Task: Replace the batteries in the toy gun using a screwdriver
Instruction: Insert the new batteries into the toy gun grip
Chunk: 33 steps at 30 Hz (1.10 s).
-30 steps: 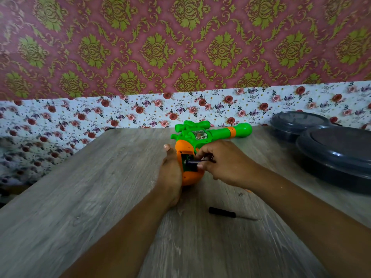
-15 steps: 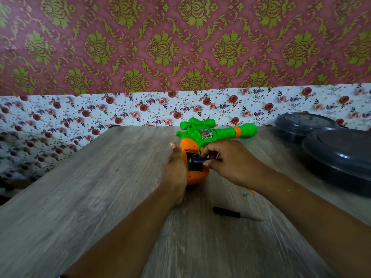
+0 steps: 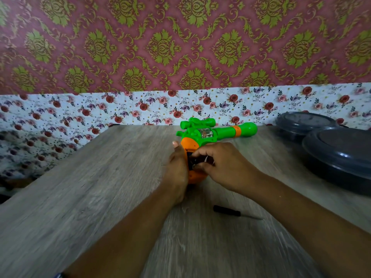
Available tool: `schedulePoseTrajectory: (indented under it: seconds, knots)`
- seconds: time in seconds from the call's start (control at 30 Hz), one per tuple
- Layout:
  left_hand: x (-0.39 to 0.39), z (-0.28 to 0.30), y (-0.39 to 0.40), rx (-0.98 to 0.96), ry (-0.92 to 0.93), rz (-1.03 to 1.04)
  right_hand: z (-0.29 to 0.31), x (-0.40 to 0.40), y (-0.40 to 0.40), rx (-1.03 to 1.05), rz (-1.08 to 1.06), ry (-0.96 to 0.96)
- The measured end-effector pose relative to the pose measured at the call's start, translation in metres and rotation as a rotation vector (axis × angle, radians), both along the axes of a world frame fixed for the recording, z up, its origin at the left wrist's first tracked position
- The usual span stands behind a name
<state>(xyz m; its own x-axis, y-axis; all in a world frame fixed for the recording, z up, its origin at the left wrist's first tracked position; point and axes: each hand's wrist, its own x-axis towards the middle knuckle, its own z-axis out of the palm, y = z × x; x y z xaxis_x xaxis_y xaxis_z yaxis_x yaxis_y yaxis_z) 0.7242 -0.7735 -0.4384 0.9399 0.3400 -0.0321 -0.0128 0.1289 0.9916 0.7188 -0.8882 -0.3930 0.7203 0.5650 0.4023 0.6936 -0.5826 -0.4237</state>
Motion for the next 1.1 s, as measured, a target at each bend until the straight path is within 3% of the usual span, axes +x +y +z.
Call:
schedulePoseTrajectory:
  seconds: [0.17, 0.33, 0.6, 0.73, 0.9, 1.0, 1.1]
  knots:
    - [-0.004, 0.001, -0.002, 0.081, -0.037, -0.001, -0.005, 0.000, 0.004, 0.145, -0.093, -0.008]
    - [-0.002, -0.003, -0.004, 0.080, -0.060, 0.016, -0.015, -0.001, 0.009, 0.152, -0.113, -0.057]
    - [-0.002, -0.004, -0.004, 0.037, -0.051, -0.009, -0.013, -0.002, 0.006, 0.032, 0.059, -0.059]
    - [-0.002, -0.002, -0.001, 0.075, -0.041, 0.015, -0.009, 0.003, 0.002, -0.035, 0.034, -0.076]
    - [0.000, -0.001, -0.001, 0.094, 0.003, 0.026, 0.009, 0.009, -0.018, -0.081, 0.031, 0.111]
    - [0.002, 0.000, 0.001, 0.042, 0.047, 0.001, 0.026, 0.018, -0.042, -0.225, 0.015, 0.240]
    - [0.003, 0.000, 0.001, 0.045, 0.067, -0.008, 0.033, 0.023, -0.063, -0.546, -0.053, 0.313]
